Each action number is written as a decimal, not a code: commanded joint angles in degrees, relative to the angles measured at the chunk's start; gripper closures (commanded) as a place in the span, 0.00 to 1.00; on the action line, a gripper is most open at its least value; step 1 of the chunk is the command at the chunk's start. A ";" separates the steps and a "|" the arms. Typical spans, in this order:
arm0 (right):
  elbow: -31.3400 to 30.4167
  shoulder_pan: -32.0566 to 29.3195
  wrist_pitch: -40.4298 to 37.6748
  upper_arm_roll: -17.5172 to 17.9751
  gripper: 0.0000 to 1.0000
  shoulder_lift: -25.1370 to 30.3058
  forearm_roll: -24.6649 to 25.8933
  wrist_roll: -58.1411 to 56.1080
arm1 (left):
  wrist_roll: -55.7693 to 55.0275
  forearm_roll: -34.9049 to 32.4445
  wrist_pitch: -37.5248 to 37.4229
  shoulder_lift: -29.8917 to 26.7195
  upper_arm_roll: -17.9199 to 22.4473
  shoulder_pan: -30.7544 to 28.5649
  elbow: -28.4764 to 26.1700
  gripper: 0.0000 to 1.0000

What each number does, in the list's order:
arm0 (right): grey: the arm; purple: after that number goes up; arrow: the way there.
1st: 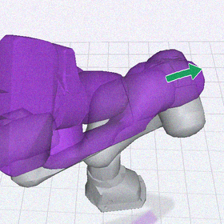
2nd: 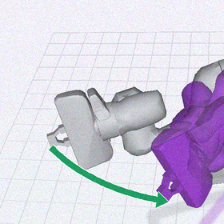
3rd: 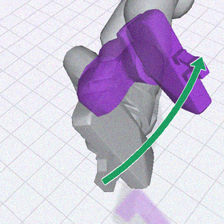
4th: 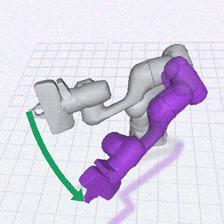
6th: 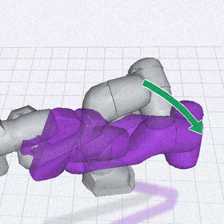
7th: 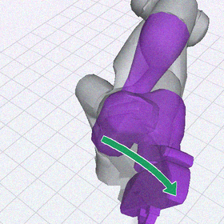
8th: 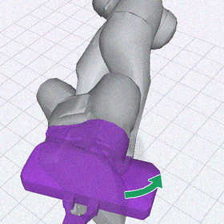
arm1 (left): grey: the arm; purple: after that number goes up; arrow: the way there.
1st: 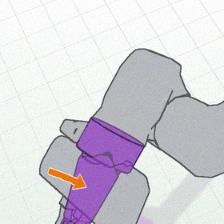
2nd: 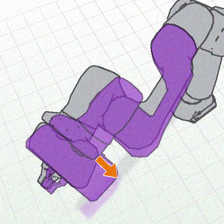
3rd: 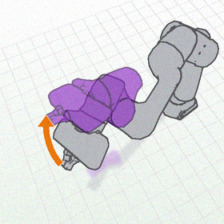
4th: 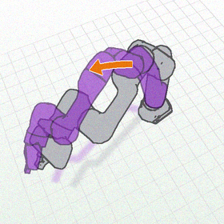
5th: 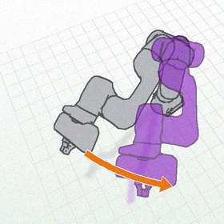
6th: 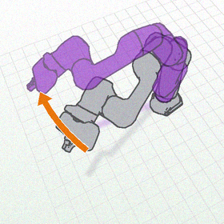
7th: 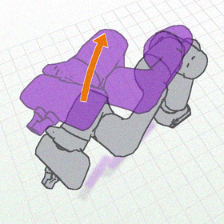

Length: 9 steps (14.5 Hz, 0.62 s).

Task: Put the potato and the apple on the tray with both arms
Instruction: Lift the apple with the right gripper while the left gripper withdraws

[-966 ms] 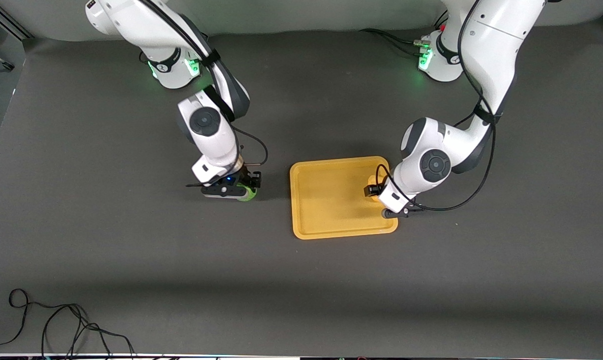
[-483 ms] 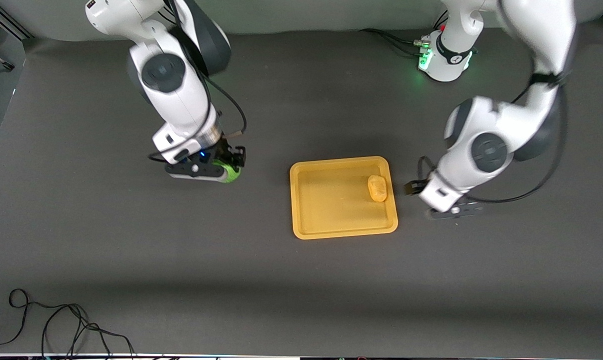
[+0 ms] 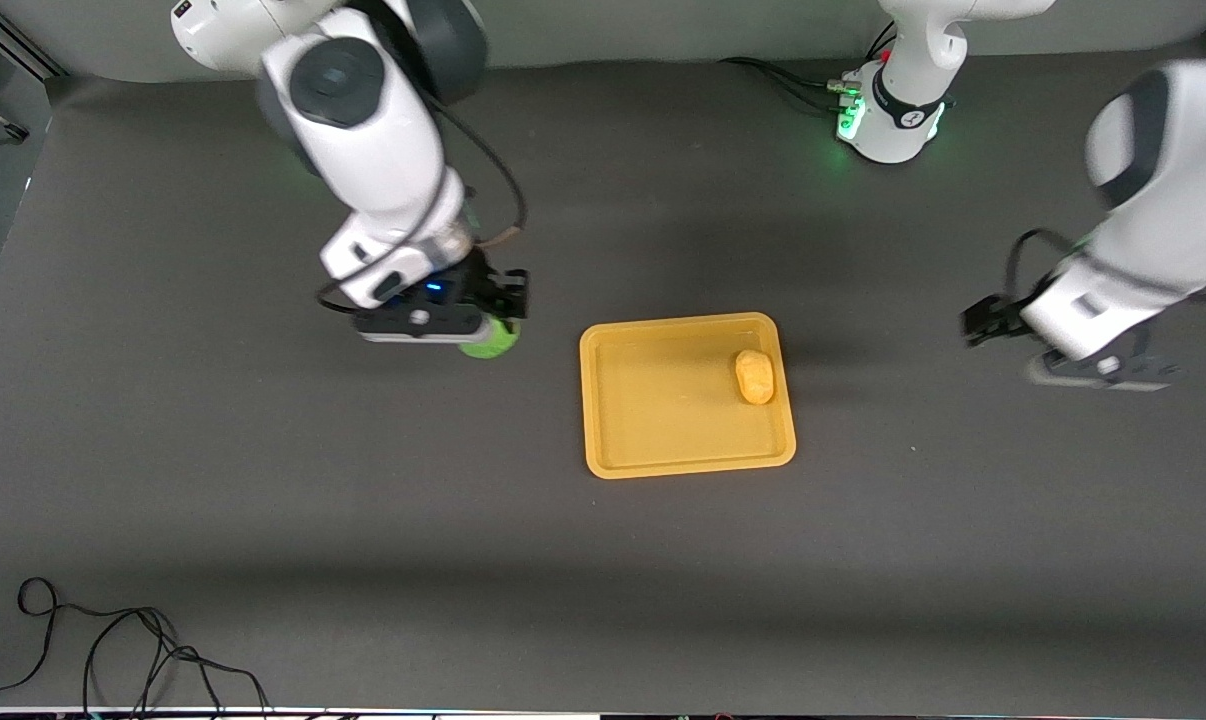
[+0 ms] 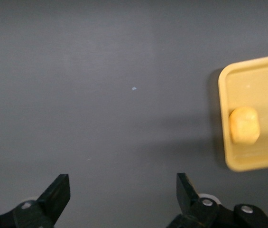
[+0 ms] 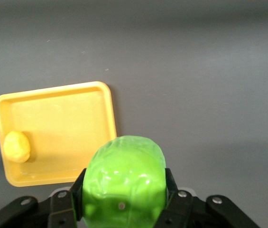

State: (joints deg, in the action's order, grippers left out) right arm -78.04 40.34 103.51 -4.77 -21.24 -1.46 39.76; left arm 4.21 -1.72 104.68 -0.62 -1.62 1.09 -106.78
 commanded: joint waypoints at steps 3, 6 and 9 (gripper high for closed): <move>26.51 7.72 -5.07 -0.41 0.65 -20.39 -0.82 8.92 | 5.46 2.33 -4.99 -5.79 -0.41 -3.99 2.34 0.00; 27.32 11.59 0.88 -0.41 0.66 -25.67 -0.74 11.65 | 6.25 1.45 -8.61 -5.53 -0.32 -3.99 5.62 0.00; 27.06 14.05 7.30 -0.76 0.66 -32.26 -0.12 12.62 | 6.78 -0.74 -7.92 -5.88 -0.58 -3.90 3.07 0.01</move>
State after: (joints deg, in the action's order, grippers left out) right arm -54.83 53.31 108.33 -4.52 -47.92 -1.54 50.99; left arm 9.81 -1.16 96.61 -6.44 -2.04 -2.90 -102.61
